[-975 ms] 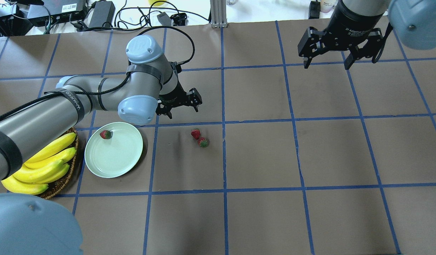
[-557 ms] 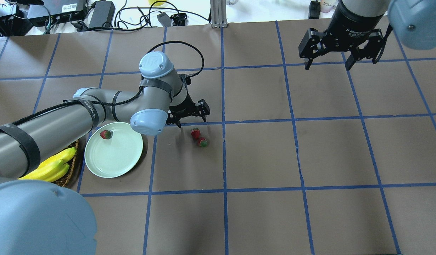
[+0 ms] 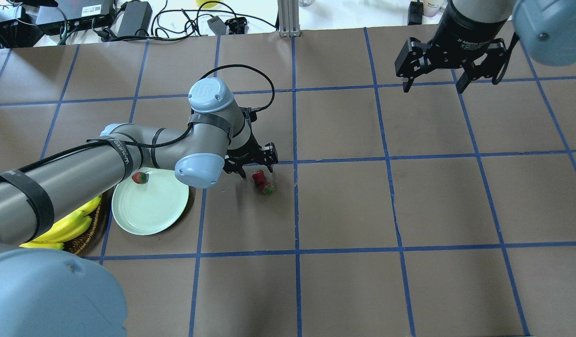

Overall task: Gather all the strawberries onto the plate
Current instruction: 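Move the left gripper back to the two strawberries and grasp one, then carry the strawberry onto the plate and release it with the left gripper, then move the left gripper to the last strawberry and grasp it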

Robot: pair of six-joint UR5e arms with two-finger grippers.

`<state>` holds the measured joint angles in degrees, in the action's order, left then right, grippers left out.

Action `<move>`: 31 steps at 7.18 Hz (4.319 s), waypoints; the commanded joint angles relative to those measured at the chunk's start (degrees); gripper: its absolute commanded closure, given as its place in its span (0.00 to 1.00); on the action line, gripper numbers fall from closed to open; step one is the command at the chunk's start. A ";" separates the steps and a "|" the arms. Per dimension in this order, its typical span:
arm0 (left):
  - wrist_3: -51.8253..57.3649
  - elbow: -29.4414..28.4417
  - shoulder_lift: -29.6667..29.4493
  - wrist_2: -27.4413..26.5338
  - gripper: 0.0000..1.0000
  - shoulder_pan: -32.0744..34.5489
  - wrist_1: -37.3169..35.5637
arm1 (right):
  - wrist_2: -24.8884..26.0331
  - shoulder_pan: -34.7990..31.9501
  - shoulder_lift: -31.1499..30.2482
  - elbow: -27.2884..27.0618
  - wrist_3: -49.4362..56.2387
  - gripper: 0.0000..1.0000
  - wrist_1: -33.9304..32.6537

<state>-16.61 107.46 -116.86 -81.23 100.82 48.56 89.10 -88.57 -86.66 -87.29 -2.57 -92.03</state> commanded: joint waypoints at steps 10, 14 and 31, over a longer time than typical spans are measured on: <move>15.72 -2.38 7.35 -19.22 1.00 -18.46 22.20 | -0.07 -0.11 -0.17 -0.52 0.02 0.00 0.01; 17.04 -0.50 7.35 -19.49 0.01 -20.66 21.58 | -0.15 -0.03 -0.70 1.33 0.46 0.00 0.01; -8.27 -0.68 1.11 2.83 0.03 1.93 6.90 | -0.07 -0.11 -0.70 0.98 0.29 0.00 0.09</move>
<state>-24.66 106.65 -115.05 -78.76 102.72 55.65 89.03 -88.68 -87.36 -86.35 -2.22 -91.93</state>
